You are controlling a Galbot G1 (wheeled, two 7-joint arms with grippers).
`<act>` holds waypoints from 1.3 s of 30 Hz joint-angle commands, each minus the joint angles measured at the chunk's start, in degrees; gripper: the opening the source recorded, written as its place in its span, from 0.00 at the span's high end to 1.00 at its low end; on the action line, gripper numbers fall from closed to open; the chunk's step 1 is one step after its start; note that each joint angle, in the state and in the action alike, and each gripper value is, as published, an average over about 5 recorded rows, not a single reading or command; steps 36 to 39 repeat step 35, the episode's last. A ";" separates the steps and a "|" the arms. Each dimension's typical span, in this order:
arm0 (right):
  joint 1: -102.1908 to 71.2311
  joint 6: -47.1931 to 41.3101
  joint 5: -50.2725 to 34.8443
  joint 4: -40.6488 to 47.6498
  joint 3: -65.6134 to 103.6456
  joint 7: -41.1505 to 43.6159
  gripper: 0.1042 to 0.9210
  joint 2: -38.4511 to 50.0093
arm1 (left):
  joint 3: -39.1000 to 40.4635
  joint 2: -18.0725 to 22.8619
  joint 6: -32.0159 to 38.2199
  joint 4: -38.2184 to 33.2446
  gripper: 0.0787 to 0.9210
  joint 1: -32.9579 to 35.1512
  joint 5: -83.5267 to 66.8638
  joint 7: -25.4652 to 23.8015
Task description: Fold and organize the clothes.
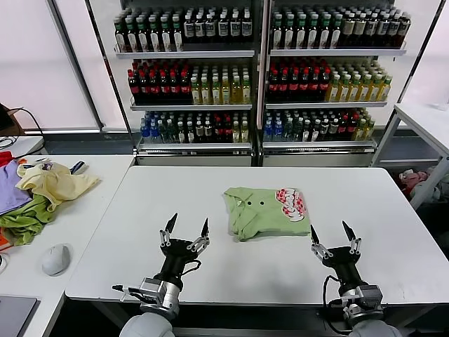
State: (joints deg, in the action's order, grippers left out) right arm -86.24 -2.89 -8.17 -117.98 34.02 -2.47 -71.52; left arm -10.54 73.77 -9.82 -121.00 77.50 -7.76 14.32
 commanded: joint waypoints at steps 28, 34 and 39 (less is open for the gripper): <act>-3.30 3.03 4.23 -4.47 1.33 -2.15 0.12 -2.76 | -0.22 0.70 -1.59 -4.25 0.12 4.30 1.29 -1.26; -3.30 3.26 4.55 -4.74 1.28 -2.29 0.12 -2.81 | -0.33 0.84 -1.40 -4.32 0.12 5.15 1.60 -1.25; -3.28 3.32 4.62 -4.78 1.28 -2.26 0.12 -2.83 | -0.34 0.85 -1.39 -4.36 0.12 5.20 1.65 -1.25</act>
